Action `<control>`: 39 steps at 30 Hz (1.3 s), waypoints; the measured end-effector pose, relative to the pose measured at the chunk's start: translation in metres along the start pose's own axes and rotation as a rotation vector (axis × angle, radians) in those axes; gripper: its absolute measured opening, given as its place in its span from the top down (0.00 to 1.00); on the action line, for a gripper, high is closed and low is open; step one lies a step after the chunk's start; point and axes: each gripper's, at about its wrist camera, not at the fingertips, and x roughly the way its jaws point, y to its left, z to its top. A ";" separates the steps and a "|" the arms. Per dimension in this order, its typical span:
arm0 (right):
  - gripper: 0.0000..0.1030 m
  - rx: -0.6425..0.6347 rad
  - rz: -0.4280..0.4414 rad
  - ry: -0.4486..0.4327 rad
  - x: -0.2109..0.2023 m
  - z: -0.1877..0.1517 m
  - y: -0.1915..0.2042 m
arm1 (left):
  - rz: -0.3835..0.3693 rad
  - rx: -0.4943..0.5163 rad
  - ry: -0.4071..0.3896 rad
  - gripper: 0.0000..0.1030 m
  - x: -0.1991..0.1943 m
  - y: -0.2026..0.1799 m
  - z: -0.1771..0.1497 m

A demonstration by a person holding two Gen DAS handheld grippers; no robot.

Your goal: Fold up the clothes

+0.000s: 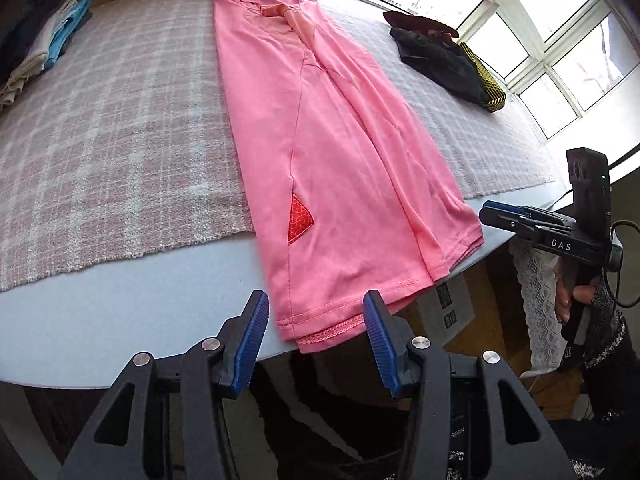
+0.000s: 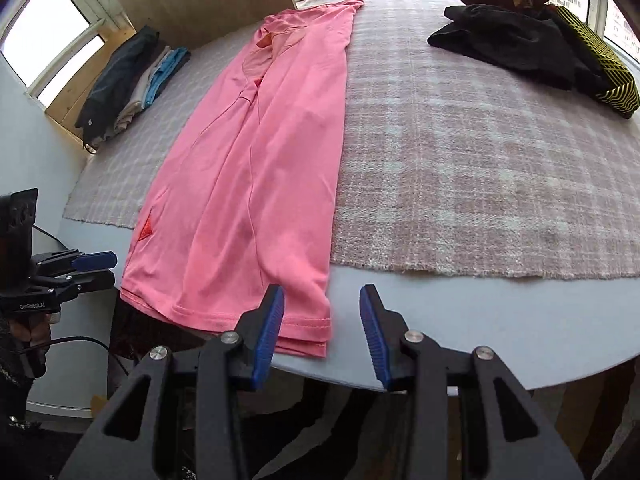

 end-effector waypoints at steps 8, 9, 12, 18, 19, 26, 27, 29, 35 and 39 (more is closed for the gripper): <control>0.61 -0.109 -0.141 0.041 0.013 -0.004 0.021 | 0.053 -0.010 0.024 0.51 0.013 -0.007 0.000; 0.61 -0.121 -0.159 0.049 0.015 -0.004 0.023 | 0.063 -0.003 0.024 0.51 0.013 -0.009 0.001; 0.61 -0.138 -0.194 0.064 0.017 -0.004 0.028 | 0.087 0.024 0.027 0.55 0.014 -0.013 0.001; 0.65 -0.171 -0.192 0.082 0.019 -0.005 0.029 | 0.065 0.119 0.050 0.91 0.018 -0.016 -0.001; 0.71 -0.183 -0.184 0.087 0.019 -0.005 0.031 | 0.044 0.113 0.054 0.93 0.018 -0.014 0.000; 0.94 -0.095 -0.005 0.147 0.023 0.003 0.023 | -0.130 0.061 0.060 0.95 0.011 0.001 0.002; 0.94 -0.037 0.049 0.150 0.022 0.004 0.016 | -0.174 0.038 0.059 0.95 0.008 0.005 0.004; 0.94 0.073 0.154 0.140 0.018 0.009 0.001 | -0.270 -0.011 0.055 0.95 -0.001 0.011 0.010; 0.94 0.261 0.386 0.023 -0.018 0.049 -0.023 | -0.402 -0.066 -0.020 0.95 -0.035 0.020 0.056; 0.94 0.285 0.440 -0.026 -0.022 0.099 -0.039 | -0.361 -0.064 -0.067 0.95 -0.036 0.032 0.106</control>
